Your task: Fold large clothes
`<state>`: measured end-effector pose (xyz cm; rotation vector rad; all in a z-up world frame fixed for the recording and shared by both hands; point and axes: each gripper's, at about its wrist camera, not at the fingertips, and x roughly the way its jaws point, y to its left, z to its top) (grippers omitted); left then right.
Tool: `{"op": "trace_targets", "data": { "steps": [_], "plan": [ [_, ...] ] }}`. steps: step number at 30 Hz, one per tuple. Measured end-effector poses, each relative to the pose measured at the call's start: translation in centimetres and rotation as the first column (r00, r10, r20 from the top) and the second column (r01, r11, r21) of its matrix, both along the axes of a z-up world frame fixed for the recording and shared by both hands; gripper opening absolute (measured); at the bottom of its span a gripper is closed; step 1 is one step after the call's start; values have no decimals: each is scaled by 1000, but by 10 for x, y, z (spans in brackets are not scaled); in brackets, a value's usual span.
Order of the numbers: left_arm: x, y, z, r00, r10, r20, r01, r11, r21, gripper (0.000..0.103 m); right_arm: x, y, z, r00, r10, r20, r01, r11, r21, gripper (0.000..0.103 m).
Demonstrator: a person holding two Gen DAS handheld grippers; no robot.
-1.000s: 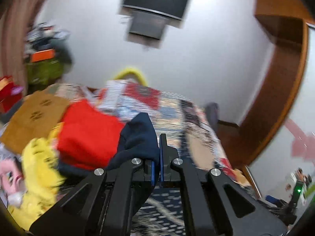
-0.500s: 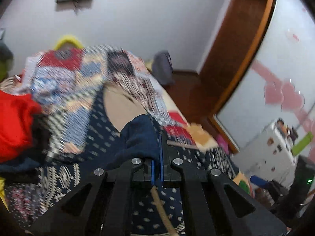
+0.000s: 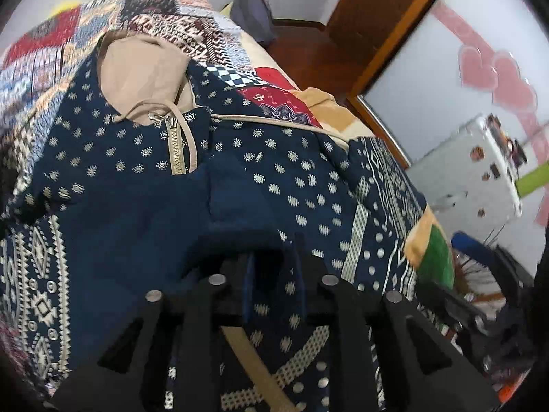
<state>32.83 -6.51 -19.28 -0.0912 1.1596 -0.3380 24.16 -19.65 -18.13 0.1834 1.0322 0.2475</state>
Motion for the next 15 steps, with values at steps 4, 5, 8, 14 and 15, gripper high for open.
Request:
{"op": "trace_targets", "data": {
  "steps": [4, 5, 8, 14, 15],
  "plan": [
    [-15, 2, 23, 997, -40, 64, 37, 998, 48, 55, 0, 4, -1, 1000, 13, -12, -13, 1000, 1, 103],
    [-20, 6, 34, 994, -42, 97, 37, 998, 50, 58, 0, 6, 0, 1000, 19, -11, -19, 1000, 3, 103],
    [-36, 27, 69, 981, -32, 191, 17, 997, 81, 64, 2, 15, 2, 999, 39, -6, -39, 999, 16, 103],
    [-60, 94, 99, 949, 60, 308, -115, 979, 166, 88, 9, 50, 6, 991, 134, 7, -134, 991, -22, 103],
    [-63, 103, 98, 946, 71, 315, -133, 974, 182, 88, 11, 58, 5, 987, 159, 7, -159, 987, -37, 103]
  ]
}}
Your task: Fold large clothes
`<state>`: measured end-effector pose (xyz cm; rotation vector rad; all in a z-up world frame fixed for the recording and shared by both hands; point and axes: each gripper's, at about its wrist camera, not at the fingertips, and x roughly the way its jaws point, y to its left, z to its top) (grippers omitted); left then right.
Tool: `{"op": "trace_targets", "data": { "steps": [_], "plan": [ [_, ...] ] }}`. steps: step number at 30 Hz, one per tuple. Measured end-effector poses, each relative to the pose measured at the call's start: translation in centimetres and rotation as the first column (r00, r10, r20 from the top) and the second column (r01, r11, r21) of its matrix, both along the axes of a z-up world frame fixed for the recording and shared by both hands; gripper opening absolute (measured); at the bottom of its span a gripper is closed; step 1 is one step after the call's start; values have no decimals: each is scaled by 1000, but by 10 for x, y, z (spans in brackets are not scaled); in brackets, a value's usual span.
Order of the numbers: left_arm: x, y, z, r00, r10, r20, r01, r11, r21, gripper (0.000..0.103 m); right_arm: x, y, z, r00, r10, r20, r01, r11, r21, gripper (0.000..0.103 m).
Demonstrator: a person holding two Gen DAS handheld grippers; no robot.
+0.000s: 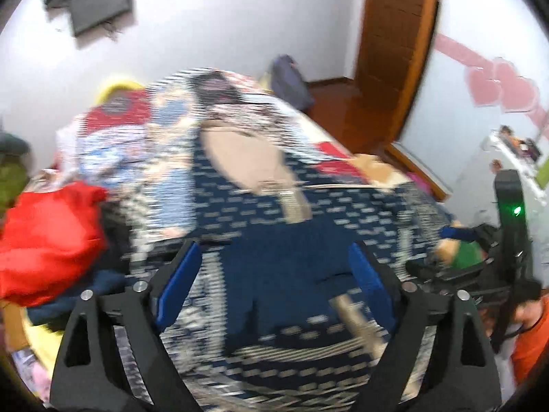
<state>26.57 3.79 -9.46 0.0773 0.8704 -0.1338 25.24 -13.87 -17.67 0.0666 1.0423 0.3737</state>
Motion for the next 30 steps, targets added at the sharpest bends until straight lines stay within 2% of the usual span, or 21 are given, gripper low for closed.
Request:
{"op": "trace_targets", "data": {
  "steps": [2, 6, 11, 13, 15, 19, 21, 22, 25, 26, 27, 30],
  "plan": [
    [-9, 30, -8, 998, 60, -11, -59, 997, 50, 88, 3, 16, -3, 999, 35, 10, -35, 998, -44, 103],
    [-22, 79, -35, 986, 149, -80, -143, 987, 74, 88, 9, 45, -10, 995, 85, 46, -78, 988, -132, 103],
    [-41, 120, -78, 959, 223, -174, -214, 974, 70, 88, 14, 78, -30, 984, 173, 44, -162, 967, -195, 101],
    [-48, 129, -97, 948, 240, -210, -233, 971, 55, 88, 15, 87, -38, 980, 196, 34, -185, 959, -215, 98],
    [-56, 136, -116, 935, 251, -249, -251, 967, 31, 88, 16, 93, -46, 975, 223, 9, -216, 951, -222, 79],
    [-65, 134, -139, 925, 239, -294, -261, 965, -36, 88, 18, 98, -53, 971, 240, -6, -236, 949, -208, 72],
    [-65, 131, -150, 919, 250, -304, -272, 962, -30, 88, 20, 98, -54, 967, 254, -19, -254, 950, -180, 57],
    [-64, 132, -155, 915, 262, -308, -284, 958, -29, 88, 22, 98, -54, 966, 257, -20, -256, 953, -164, 53],
    [-60, 137, -162, 904, 291, -312, -329, 941, -74, 89, 24, 101, -55, 965, 260, -21, -261, 955, -140, 29],
    [-58, 142, -163, 896, 318, -310, -361, 928, -91, 89, 25, 103, -55, 968, 250, -14, -249, 955, -160, 16],
    [-56, 146, -163, 883, 358, -303, -401, 912, -89, 89, 27, 102, -54, 974, 227, -7, -224, 958, -178, 10],
    [-50, 155, -165, 857, 430, -285, -463, 884, -58, 89, 34, 86, -38, 987, 149, 52, -142, 983, -119, 10]
  ]
}}
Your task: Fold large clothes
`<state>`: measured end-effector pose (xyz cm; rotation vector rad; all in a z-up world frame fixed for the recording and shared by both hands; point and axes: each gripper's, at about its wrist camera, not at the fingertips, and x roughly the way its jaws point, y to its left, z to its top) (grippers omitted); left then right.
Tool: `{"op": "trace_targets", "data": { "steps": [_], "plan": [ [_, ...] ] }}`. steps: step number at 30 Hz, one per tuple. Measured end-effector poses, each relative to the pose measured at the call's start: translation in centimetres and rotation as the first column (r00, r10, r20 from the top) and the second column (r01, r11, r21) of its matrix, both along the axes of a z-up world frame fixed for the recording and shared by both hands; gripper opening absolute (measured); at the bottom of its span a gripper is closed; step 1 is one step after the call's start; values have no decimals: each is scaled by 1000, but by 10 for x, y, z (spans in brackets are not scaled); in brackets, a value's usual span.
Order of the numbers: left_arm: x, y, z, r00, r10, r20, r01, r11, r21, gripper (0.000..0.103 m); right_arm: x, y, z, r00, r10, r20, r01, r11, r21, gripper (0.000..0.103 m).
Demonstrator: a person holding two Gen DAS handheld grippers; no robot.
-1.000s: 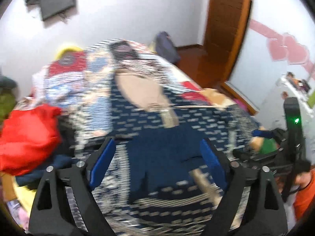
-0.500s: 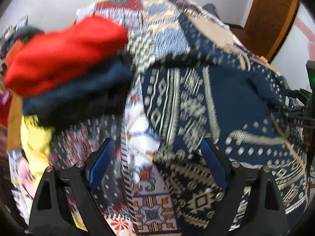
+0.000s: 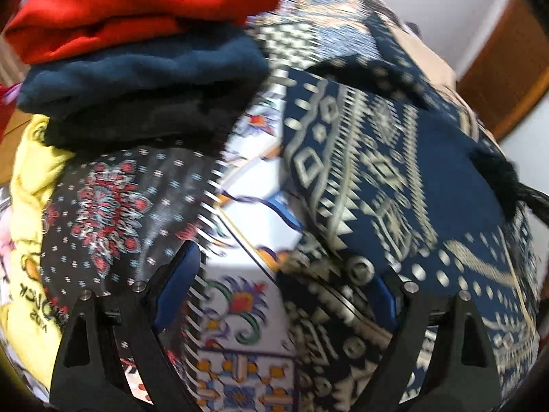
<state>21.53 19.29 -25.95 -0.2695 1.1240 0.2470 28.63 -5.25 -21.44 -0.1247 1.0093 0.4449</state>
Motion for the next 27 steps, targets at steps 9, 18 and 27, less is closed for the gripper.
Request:
{"op": "trace_targets", "data": {
  "steps": [9, 18, 27],
  "plan": [
    [4, -2, 12, 999, 18, 36, -24, 987, 159, 89, 17, -56, 59, 975, -159, 154, 146, 985, 88, 8],
    [2, 1, 10, 999, 44, 22, -47, 981, 190, 89, 20, -99, 26, 972, -230, 56, 227, 972, 55, 7],
    [-8, -5, 10, 1000, 12, -16, -9, 982, 189, 89, -4, -133, -9, 972, -226, -60, 227, 974, 2, 8]
  ]
}}
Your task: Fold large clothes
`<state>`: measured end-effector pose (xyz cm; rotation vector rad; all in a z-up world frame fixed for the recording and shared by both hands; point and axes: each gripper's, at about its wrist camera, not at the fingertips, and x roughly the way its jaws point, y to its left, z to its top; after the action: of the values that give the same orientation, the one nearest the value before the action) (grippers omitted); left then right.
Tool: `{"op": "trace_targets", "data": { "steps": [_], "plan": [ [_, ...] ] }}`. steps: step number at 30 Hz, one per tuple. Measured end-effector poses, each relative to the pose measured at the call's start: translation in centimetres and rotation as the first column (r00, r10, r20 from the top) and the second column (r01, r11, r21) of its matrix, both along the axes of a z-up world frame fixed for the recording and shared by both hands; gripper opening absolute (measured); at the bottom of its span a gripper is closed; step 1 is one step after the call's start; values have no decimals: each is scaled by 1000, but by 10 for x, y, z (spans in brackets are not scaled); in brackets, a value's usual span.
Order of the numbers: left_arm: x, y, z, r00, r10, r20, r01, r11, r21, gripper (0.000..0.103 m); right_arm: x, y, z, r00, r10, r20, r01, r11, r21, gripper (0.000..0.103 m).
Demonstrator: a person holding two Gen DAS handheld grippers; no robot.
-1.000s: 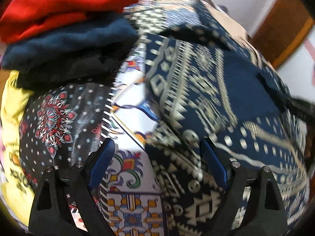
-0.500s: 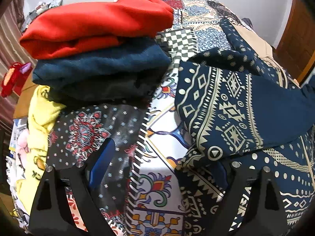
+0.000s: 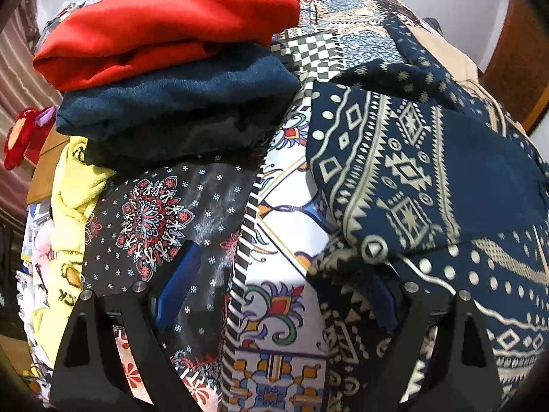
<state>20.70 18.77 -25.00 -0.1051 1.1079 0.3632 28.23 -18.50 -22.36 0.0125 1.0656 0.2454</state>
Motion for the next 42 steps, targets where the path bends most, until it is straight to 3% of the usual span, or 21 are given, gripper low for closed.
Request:
{"op": "trace_targets", "data": {
  "steps": [2, 4, 6, 8, 14, 21, 27, 34, 37, 42],
  "plan": [
    [-5, -2, 9, 1000, -21, 7, 21, 1000, -12, 89, -6, -4, 1, 1000, 11, 0, -11, 1000, -9, 10],
    [-9, -4, 21, 999, -39, 25, 40, 999, -21, 89, -9, -6, 4, 1000, 18, -5, -18, 1000, -13, 22],
    [-12, -8, 32, 997, -55, 49, 55, 998, -19, 89, -13, -10, 9, 1000, 13, 4, -13, 1000, -13, 61],
    [-13, -15, 51, 993, -77, 86, 77, 997, -7, 89, -19, -17, 19, 998, -9, 61, 9, 1000, 5, 74],
    [0, -40, 98, 970, -144, 198, 151, 988, -20, 89, -16, -40, 39, 996, -61, 68, 56, 996, 70, 76],
    [30, -76, 121, 937, -224, 267, 244, 969, -43, 89, -10, -82, 42, 986, -166, 24, 158, 968, 193, 76],
    [61, -103, 103, 933, -267, 239, 292, 953, -74, 89, 4, -117, 6, 960, -260, -108, 278, 931, 238, 78],
    [90, -121, 65, 942, -289, 170, 313, 940, -138, 89, 16, -144, -50, 901, -338, -273, 409, 873, 266, 78],
    [98, -125, 48, 946, -293, 140, 313, 936, -159, 89, 21, -148, -58, 892, -362, -271, 435, 852, 292, 79],
    [104, -125, 31, 951, -289, 111, 306, 935, -177, 89, 45, -149, -65, 890, -389, -238, 446, 851, 276, 80]
  ]
}}
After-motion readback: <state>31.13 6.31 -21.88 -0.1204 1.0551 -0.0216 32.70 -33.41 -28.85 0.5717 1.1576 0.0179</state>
